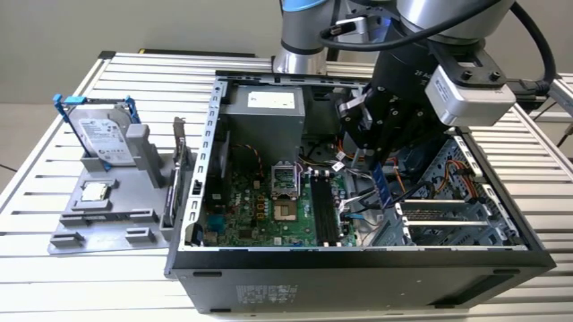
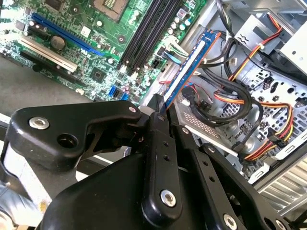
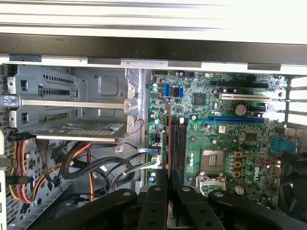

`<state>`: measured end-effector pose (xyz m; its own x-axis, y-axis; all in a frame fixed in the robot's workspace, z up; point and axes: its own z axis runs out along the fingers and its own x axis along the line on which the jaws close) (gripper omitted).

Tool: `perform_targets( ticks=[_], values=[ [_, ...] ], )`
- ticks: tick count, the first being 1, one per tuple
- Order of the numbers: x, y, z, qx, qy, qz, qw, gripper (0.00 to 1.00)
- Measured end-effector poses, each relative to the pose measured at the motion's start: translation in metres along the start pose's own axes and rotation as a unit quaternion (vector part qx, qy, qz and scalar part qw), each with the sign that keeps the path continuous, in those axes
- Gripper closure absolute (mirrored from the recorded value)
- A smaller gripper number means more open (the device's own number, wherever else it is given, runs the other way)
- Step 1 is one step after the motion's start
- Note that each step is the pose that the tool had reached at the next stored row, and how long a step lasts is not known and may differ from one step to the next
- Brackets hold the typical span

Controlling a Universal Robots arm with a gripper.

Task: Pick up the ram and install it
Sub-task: 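Pick up the ram and move it above insertion slot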

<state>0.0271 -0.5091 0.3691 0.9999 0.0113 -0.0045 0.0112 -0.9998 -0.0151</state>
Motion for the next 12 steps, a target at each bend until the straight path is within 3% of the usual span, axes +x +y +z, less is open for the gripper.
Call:
perform_targets(
  ticks=[12],
  values=[
    [0.0000, -0.0002, 0.0026, 0.0000, 0.0000, 0.000, 1.0000, 1.00]
  ],
)
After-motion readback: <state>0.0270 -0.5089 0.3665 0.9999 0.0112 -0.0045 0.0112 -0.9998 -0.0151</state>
